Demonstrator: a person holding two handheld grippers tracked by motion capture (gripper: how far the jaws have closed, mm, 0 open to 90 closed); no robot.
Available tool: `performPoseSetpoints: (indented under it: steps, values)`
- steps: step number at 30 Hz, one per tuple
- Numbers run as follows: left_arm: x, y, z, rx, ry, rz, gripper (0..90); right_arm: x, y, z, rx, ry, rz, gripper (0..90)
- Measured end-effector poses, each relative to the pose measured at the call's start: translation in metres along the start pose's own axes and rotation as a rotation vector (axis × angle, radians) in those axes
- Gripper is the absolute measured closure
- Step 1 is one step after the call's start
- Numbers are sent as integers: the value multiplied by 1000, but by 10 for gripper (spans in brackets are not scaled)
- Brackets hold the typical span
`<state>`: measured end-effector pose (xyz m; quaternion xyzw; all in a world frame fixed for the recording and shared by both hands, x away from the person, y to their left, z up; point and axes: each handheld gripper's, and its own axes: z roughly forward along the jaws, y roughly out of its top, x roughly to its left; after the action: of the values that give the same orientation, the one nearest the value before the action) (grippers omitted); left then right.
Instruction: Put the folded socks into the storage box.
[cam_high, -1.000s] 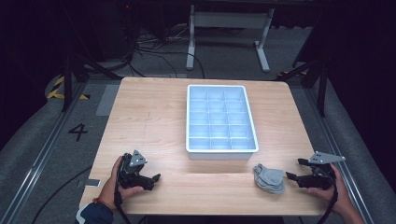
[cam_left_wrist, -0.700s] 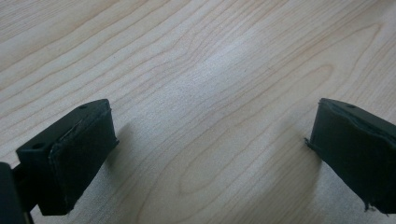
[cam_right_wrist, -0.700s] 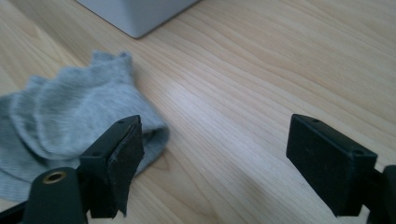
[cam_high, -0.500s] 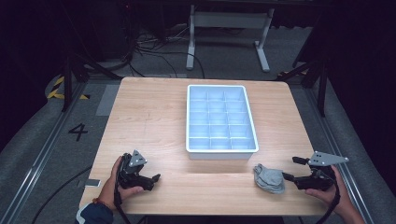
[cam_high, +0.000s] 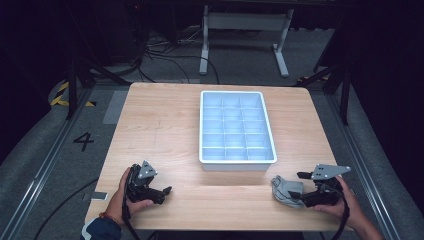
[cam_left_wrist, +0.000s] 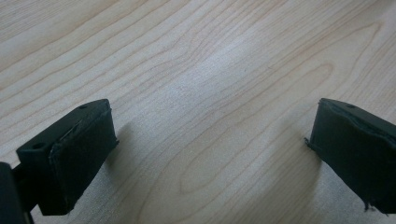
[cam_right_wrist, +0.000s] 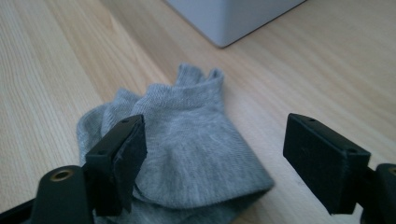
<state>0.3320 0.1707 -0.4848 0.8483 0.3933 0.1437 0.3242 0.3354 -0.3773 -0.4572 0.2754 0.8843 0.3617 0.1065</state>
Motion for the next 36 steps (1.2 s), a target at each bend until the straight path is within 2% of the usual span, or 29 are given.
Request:
performPoseSetpoints:
  steps: [2, 3, 4, 7, 8, 10, 13, 14, 15, 16, 17, 19, 20, 22, 26, 36]
  values:
    - [0, 0, 0, 1, -1, -1, 6, 3, 0, 10, 42, 10, -16, 207]
    - [0, 0, 0, 2, 1, -1, 6, 3, 0, 10, 42, 10, -16, 207]
    - [0, 0, 0, 0, 1, 1, 6, 2, 0, 14, 50, 17, -3, 166]
    - [0, 0, 0, 1, 1, 1, 6, 0, 1, 16, 58, 16, 8, 150]
    - [0, 0, 0, 0, 0, 1, 6, -2, 0, 19, 62, 34, 39, 136]
    - [0, 0, 0, 0, -1, -1, 6, -3, -1, 20, 63, 40, 51, 134]
    - [0, 0, 0, 0, -1, 0, 6, 1, 1, 21, 69, 41, 34, 170]
    - [0, 0, 0, 3, 1, -1, 6, 4, 2, 20, 66, 65, 14, 290]
    - [0, 0, 0, 3, 1, -1, 6, 4, 2, 20, 66, 65, 14, 290]
    - [0, 0, 0, 1, 1, 0, 6, 5, 3, 20, 61, 81, 8, 357]
    - [0, 0, 0, 2, 1, 1, 6, 8, 3, 19, 52, 119, -3, 461]
    - [0, 0, 0, 1, 1, 1, 6, 10, 4, 19, 51, 140, -8, 530]
    - [0, 0, 0, 1, 1, 1, 6, 10, 4, 19, 51, 140, -8, 530]
    - [0, 0, 0, 3, -1, -3, 6, 11, 4, 19, 52, 152, -7, 588]
    - [0, 0, 0, 3, -2, -3, 6, 15, 4, 18, 37, 160, -41, 690]
    - [0, 0, 0, 0, 2, -1, 6, 19, 1, 14, 7, 130, -70, 734]
